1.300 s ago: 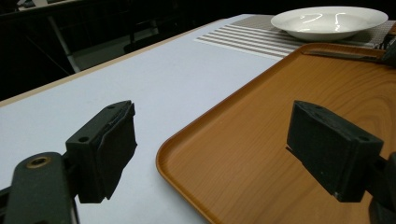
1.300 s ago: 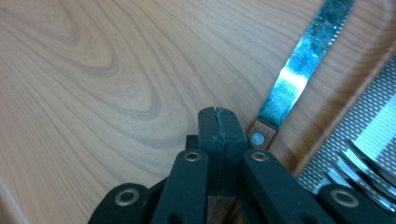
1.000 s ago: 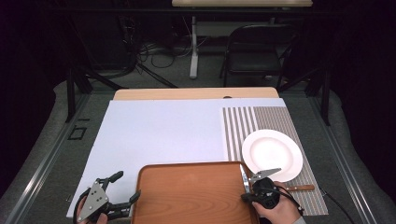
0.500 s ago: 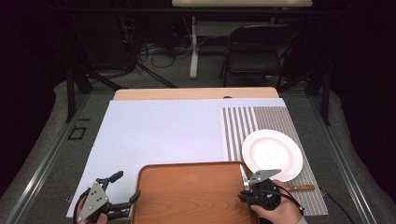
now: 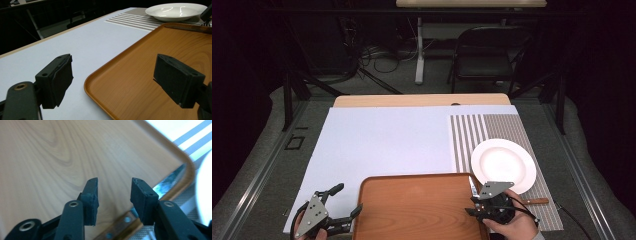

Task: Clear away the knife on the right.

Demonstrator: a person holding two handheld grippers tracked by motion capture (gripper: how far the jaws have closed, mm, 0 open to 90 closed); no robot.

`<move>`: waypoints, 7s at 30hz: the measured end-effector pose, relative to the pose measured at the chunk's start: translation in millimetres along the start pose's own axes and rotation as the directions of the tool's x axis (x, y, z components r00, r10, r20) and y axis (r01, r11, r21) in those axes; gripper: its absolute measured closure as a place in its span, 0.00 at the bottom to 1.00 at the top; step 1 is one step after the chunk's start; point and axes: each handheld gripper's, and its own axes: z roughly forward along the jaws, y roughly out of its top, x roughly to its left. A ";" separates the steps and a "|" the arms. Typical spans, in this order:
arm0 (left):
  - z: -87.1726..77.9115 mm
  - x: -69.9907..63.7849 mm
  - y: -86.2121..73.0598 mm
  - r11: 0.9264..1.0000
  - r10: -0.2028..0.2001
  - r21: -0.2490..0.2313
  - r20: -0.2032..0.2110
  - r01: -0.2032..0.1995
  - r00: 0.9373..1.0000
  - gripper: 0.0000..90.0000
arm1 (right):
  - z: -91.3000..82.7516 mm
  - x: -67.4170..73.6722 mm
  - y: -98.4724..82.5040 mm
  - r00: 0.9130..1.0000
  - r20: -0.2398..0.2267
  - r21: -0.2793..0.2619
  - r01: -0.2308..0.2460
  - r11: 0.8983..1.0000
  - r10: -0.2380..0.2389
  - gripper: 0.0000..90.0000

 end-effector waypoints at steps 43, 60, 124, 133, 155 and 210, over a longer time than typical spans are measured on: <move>0.3 2.6 -1.9 1.000 -0.018 0.002 -0.006 0.018 1.000 0.17 | -53.1 -50.9 -23.8 0.990 0.139 -0.010 -0.012 1.000 0.013 0.04; -0.2 4.1 -3.0 1.000 -0.025 0.005 -0.007 0.025 1.000 0.17 | -62.2 -61.6 -35.7 0.985 0.170 0.019 0.019 1.000 -0.022 0.00; -0.3 1.9 -0.9 1.000 -0.015 0.006 -0.013 0.015 1.000 0.17 | -81.7 -77.8 -50.8 0.900 0.104 0.359 0.364 0.860 -0.424 0.59; -0.2 1.8 -1.0 1.000 -0.015 0.008 -0.012 0.015 1.000 0.17 | -72.4 -78.5 -54.5 0.888 0.057 0.375 0.405 0.834 -0.457 0.68; -0.1 1.7 -1.0 1.000 -0.013 0.010 -0.011 0.013 1.000 0.17 | -51.2 -78.6 -62.4 0.844 -0.013 0.424 0.490 0.762 -0.536 0.78; 0.6 2.1 -1.4 1.000 -0.012 0.014 -0.015 0.012 1.000 0.17 | -49.4 -72.4 -57.9 0.813 -0.069 0.442 0.545 0.712 -0.579 0.86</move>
